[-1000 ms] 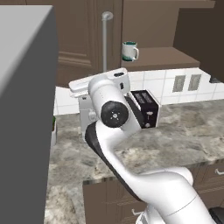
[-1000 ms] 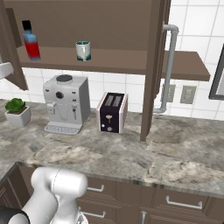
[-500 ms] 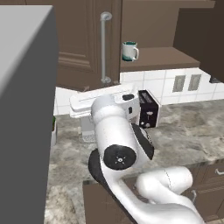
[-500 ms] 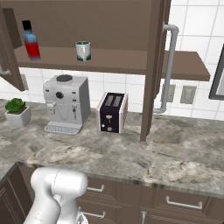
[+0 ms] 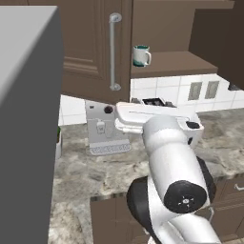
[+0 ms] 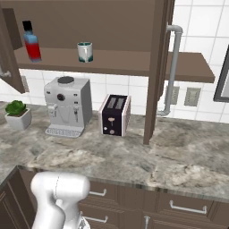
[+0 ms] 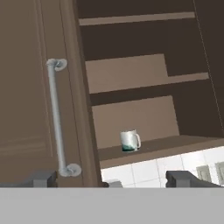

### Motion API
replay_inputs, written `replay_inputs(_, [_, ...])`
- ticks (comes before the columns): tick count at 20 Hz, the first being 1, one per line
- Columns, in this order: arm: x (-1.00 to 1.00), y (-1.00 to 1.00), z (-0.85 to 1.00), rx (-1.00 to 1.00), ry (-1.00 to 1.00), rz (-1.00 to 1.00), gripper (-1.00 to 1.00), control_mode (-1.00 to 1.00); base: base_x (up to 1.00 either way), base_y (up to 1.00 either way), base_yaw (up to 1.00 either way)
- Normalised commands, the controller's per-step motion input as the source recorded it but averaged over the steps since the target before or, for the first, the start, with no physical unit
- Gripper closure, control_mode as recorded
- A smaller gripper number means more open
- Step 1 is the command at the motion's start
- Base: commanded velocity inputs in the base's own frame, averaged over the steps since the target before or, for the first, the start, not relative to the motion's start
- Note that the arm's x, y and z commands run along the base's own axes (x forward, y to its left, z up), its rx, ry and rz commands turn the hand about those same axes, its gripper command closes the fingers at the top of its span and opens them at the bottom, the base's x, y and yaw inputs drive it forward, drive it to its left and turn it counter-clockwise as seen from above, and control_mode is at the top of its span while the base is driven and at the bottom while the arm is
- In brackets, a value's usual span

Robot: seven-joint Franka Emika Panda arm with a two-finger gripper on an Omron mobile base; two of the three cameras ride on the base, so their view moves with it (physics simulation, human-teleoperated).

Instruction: Open the cabinet directly in front. Then move the liquor and the mug to the dining counter with the candle on it.

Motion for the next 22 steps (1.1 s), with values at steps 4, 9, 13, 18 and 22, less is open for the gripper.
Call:
replay_inputs(4, [0.17, -1.0, 0.14, 0.28, 0.01, 0.3, -1.0, -1.0, 0.0, 0.0, 0.0])
replay_inputs(9, [0.17, -0.92, 0.0, 0.17, 0.02, 0.42, -1.0, -1.0, 0.0, 0.0, 0.0])
replay_inputs(13, [0.45, -0.68, 0.0, 0.15, 0.1, 0.47, -1.0, -1.0, 0.0, 0.0, 0.0])
replay_inputs(18, [0.95, -0.11, -0.01, 0.06, 0.1, 0.33, -1.0, -1.0, 0.0, 0.0, 0.0])
replay_inputs(22, [1.0, 0.34, -0.08, 0.0, 0.03, 0.17, -1.0, -1.0, 0.0, 0.0, 0.0])
